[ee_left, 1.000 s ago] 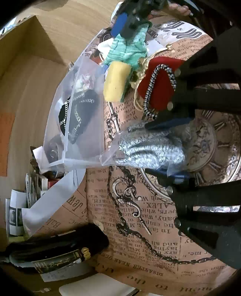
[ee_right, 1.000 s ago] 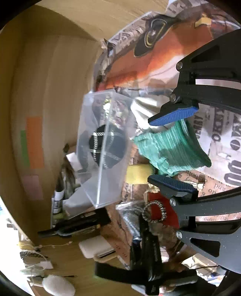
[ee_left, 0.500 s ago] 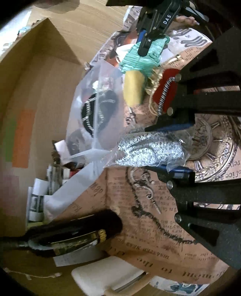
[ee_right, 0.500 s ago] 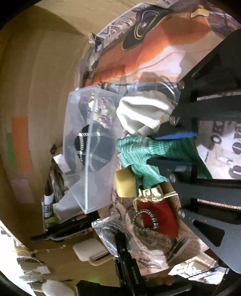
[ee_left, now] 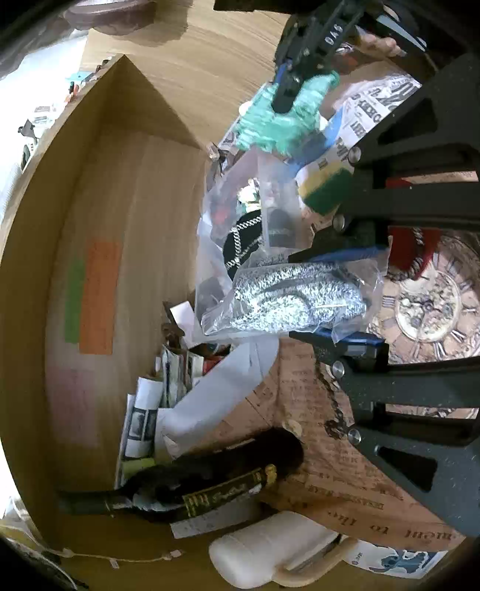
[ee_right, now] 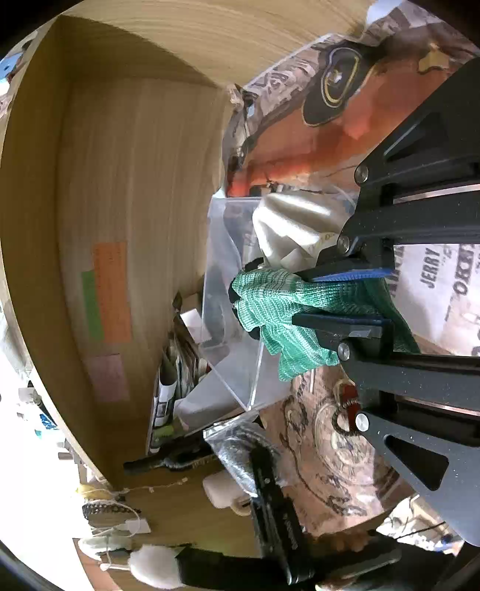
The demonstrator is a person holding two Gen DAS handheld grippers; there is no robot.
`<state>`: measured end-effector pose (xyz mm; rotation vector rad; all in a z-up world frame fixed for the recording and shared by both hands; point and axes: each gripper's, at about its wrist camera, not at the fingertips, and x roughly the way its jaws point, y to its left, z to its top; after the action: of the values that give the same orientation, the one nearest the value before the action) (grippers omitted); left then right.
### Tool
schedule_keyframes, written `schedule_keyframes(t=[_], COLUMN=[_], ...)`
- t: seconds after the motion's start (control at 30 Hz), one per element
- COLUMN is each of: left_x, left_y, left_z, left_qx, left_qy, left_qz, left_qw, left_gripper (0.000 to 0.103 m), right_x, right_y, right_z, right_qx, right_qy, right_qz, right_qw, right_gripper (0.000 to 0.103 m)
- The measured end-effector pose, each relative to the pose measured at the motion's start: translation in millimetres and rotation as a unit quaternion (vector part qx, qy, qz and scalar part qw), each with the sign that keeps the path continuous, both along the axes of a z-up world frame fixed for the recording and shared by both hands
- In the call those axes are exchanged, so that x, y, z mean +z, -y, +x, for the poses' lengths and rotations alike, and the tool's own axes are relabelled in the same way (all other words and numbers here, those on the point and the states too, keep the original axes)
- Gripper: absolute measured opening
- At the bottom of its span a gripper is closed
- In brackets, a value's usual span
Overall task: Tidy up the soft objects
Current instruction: 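Carry the glove and silver bag into the clear box and open both tools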
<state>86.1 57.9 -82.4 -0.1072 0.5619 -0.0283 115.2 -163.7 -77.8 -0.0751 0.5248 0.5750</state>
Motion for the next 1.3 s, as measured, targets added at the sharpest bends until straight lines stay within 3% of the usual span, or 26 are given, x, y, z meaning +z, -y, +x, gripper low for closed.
schedule_keyframes(t=[0.3,0.5,0.97,1.3], left_x=[-3.4,-6.4,16.9,24.8], left_y=[3.1,0.8,2.8,2.5], left_z=[1.4,0.7,34.2,92.8], left_qx=[-0.007,0.000,0.003,0.006], left_qy=[-0.006,-0.010,0.019,0.000], left_qz=[0.002,0.002,-0.007,-0.017], left_qw=[1.0000,0.9999,0.9998,0.9998], left_gripper=[0.031,0.031,0.031,0.031], right_x=[-27.0,-23.2,35.2,36.7], right_y=[-4.8,-1.8,-1.0,-16.9], right_z=[12.2,13.8,25.9,77.8], right_qx=[0.003,0.012,-0.008,-0.012], right_qy=[-0.035,-0.039,0.053,0.052], right_qz=[-0.028,-0.005,0.028,0.014], right_qw=[0.999,0.999,0.998,0.998], right_gripper=[0.017,0.014,0.014,0.015])
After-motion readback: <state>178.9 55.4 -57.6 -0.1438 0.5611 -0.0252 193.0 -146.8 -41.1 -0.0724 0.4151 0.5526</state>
